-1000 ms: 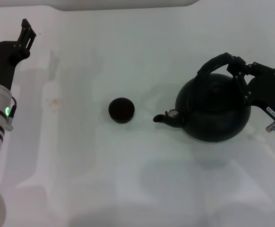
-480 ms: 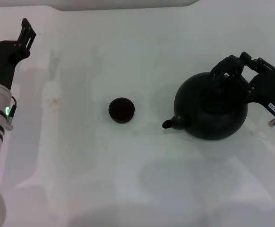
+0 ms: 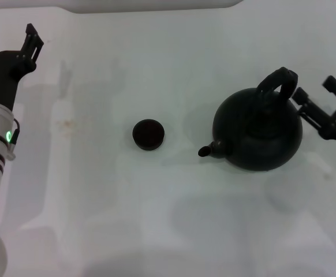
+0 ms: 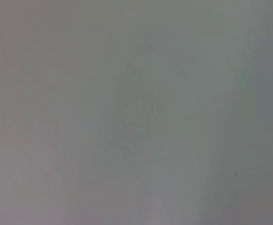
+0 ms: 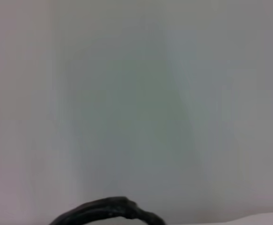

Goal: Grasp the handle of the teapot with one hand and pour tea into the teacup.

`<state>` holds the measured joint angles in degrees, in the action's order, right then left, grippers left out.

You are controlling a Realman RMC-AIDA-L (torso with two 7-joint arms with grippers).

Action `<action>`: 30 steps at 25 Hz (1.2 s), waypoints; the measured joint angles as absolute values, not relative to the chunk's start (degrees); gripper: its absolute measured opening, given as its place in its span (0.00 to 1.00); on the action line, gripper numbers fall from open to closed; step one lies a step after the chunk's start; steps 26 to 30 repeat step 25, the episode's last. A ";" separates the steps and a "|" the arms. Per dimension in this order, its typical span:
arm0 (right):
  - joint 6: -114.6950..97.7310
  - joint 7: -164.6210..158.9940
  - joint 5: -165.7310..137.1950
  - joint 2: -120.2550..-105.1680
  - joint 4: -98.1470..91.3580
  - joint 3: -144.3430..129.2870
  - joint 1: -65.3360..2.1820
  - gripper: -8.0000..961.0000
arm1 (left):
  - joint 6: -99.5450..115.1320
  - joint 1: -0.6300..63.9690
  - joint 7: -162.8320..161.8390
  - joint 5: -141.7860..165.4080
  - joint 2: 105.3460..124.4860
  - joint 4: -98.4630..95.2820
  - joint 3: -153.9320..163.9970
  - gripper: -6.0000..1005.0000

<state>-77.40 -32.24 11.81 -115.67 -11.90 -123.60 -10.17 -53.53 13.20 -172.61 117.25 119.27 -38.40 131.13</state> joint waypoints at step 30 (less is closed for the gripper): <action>-73.47 -11.03 22.16 -116.19 -15.12 -112.51 -10.46 0.90 | -53.52 15.56 -172.61 117.27 119.36 -36.25 132.58 0.88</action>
